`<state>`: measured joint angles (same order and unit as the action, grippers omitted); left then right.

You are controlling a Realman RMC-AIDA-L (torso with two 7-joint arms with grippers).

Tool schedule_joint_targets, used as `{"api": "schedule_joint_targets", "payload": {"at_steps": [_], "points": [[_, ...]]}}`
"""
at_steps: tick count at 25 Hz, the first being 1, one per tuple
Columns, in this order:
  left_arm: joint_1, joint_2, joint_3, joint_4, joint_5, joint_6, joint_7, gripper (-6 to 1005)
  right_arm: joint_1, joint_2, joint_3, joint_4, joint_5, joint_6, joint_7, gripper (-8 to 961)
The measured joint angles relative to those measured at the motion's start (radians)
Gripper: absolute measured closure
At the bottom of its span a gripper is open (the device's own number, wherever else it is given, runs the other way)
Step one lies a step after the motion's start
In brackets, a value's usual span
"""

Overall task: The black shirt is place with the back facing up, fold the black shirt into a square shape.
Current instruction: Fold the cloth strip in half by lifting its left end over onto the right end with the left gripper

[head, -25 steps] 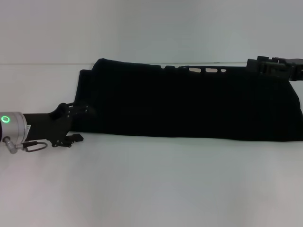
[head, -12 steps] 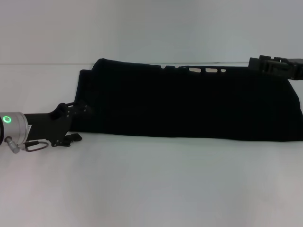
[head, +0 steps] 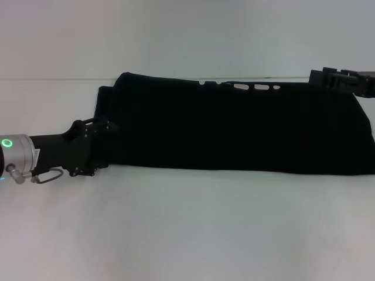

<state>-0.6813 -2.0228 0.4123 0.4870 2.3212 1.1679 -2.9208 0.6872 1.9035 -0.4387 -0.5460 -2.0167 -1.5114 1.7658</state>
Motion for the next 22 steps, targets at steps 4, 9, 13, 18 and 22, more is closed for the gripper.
{"api": "schedule_joint_targets", "payload": {"at_steps": [4, 9, 13, 18, 22], "points": [[0.006, 0.001, -0.001, 0.004, 0.01, -0.006, -0.005, 76, -0.001, 0.0, 0.002, 0.0, 0.008, 0.0, -0.002, 224], [0.022, 0.001, -0.006, 0.01, 0.026, -0.016, -0.007, 78, -0.004, -0.001, 0.002, 0.0, 0.013, 0.001, -0.005, 224], [0.024, 0.0, -0.012, 0.011, 0.036, -0.03, -0.005, 80, -0.005, -0.001, 0.002, 0.0, 0.013, 0.001, -0.005, 224], [0.025, -0.002, -0.01, 0.01, 0.036, -0.042, -0.001, 83, -0.004, -0.002, 0.002, 0.0, 0.015, 0.001, -0.005, 224], [0.024, -0.003, -0.008, 0.007, 0.037, -0.056, 0.0, 84, -0.005, -0.001, 0.002, 0.0, 0.015, 0.001, -0.002, 224]]}}
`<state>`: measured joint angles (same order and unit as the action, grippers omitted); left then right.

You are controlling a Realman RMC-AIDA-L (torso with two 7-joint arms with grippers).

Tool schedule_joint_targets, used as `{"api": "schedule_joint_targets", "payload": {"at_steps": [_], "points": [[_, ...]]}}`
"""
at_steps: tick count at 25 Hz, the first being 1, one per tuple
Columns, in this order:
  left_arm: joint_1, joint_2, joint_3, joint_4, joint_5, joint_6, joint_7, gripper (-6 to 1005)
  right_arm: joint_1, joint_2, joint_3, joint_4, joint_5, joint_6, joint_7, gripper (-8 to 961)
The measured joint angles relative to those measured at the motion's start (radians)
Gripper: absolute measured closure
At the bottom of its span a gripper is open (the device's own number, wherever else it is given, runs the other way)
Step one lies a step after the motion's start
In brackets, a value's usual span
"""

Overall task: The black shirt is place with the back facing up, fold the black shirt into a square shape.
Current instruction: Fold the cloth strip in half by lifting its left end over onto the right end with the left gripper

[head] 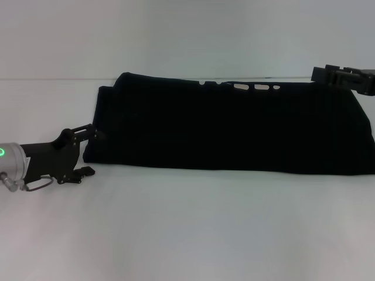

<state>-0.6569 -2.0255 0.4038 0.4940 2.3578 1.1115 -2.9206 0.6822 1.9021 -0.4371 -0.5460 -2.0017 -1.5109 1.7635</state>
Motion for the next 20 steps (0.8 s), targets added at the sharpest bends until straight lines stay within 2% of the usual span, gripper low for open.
{"api": "schedule_joint_targets", "payload": {"at_steps": [20], "points": [[-0.008, -0.004, 0.002, -0.003, -0.008, -0.04, 0.016, 94, 0.0, 0.003, 0.0, 0.0, 0.0, 0.0, 0.004, 223]]}}
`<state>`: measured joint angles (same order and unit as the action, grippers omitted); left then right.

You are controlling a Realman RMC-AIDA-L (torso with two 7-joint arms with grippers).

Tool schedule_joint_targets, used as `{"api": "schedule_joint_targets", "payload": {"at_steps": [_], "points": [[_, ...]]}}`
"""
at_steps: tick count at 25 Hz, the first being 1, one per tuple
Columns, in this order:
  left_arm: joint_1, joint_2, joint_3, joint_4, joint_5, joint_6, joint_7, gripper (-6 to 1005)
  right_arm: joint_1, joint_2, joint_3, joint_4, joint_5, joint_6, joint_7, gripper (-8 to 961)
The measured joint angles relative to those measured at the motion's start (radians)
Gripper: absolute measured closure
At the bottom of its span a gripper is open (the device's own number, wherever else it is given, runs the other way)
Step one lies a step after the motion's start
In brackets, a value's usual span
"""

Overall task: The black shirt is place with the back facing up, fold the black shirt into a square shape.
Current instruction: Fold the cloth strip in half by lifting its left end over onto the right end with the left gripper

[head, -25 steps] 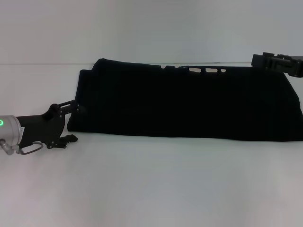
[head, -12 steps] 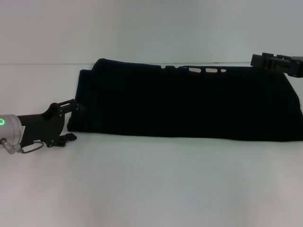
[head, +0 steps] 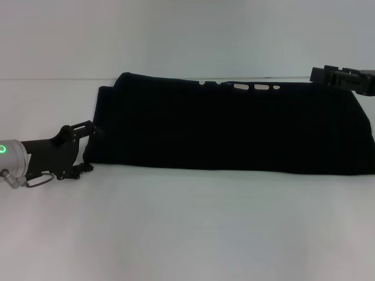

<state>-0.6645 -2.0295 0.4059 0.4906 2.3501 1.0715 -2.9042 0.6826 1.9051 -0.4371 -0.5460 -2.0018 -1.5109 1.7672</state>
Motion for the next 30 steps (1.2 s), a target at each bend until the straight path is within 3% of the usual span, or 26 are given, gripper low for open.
{"api": "schedule_joint_targets", "payload": {"at_steps": [30], "points": [[-0.033, 0.0, 0.002, -0.002, 0.0, -0.035, 0.047, 107, -0.001, 0.0, 0.0, -0.008, 0.002, -0.009, 0.006, 223]]}}
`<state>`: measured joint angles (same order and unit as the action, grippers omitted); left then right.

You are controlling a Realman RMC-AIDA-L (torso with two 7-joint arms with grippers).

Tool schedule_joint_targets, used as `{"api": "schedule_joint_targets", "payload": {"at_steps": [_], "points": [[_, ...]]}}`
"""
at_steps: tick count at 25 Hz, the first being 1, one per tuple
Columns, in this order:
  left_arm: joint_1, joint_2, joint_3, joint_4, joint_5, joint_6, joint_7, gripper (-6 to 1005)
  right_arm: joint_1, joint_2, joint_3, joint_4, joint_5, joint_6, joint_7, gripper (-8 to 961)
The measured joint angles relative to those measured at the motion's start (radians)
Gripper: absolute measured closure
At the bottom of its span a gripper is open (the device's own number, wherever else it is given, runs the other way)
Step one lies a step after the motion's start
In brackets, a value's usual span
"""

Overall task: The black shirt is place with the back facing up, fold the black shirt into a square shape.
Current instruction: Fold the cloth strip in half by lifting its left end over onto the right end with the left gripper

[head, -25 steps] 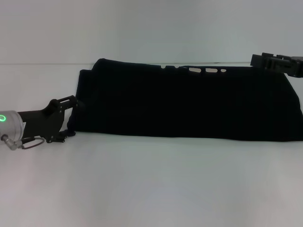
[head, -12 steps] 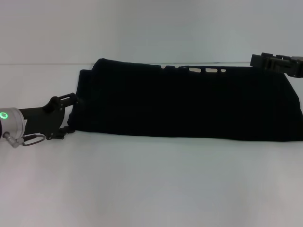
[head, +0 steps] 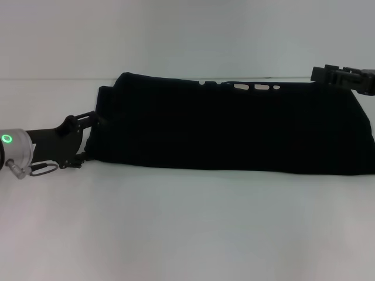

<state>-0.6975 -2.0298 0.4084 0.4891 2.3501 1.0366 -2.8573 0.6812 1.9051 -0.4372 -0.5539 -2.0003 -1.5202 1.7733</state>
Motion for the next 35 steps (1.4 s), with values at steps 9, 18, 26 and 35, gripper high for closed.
{"api": "schedule_joint_targets", "payload": {"at_steps": [9, 18, 26, 35], "points": [[-0.012, -0.001, 0.029, -0.001, 0.0, 0.001, 0.021, 112, -0.003, 0.0, 0.0, 0.0, 0.0, 0.0, 0.001, 223], [-0.011, -0.001, 0.023, -0.002, -0.02, 0.01, 0.095, 246, -0.006, -0.001, 0.0, -0.002, 0.009, -0.003, 0.002, 223], [-0.007, -0.001, 0.028, -0.003, -0.006, 0.0, 0.107, 497, -0.005, -0.001, 0.0, -0.003, 0.01, -0.003, 0.002, 224], [-0.007, -0.005, 0.04, -0.003, -0.005, -0.009, 0.124, 876, -0.005, 0.0, 0.0, -0.003, 0.011, -0.003, 0.002, 226]]}}
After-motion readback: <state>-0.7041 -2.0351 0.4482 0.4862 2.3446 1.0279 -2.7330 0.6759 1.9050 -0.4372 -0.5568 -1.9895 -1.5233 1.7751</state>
